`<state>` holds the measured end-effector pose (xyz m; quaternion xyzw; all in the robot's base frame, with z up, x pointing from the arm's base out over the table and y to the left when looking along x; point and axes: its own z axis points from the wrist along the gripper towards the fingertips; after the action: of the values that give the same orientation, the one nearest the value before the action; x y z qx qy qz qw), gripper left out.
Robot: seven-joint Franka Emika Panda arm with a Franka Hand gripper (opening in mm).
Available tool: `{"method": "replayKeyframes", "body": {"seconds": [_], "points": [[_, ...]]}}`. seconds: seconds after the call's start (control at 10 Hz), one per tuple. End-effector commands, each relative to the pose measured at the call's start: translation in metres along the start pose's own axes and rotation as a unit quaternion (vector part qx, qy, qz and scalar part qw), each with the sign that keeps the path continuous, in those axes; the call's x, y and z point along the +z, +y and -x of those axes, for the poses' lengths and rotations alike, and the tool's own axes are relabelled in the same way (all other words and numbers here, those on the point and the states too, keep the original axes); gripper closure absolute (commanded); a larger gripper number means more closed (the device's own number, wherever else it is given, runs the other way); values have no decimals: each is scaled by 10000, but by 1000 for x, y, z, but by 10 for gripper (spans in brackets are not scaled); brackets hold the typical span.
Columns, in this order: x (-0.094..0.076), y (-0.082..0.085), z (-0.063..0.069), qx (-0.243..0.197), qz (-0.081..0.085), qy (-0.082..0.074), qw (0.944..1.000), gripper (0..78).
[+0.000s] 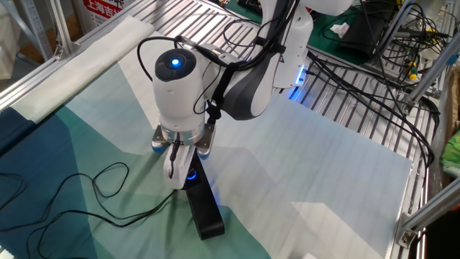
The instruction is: Turn the knob to decrease the volume of the speaker
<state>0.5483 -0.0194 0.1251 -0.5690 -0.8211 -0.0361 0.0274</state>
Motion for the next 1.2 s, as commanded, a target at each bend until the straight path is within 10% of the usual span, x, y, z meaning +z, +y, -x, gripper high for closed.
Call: {"method": "replayKeyframes", "body": {"seconds": [0.1, 1.2], "points": [[-2, 3, 1, 135, -3, -3, 9999, 1], [4, 8, 2, 224, -210, -138, 9994, 1]]}}
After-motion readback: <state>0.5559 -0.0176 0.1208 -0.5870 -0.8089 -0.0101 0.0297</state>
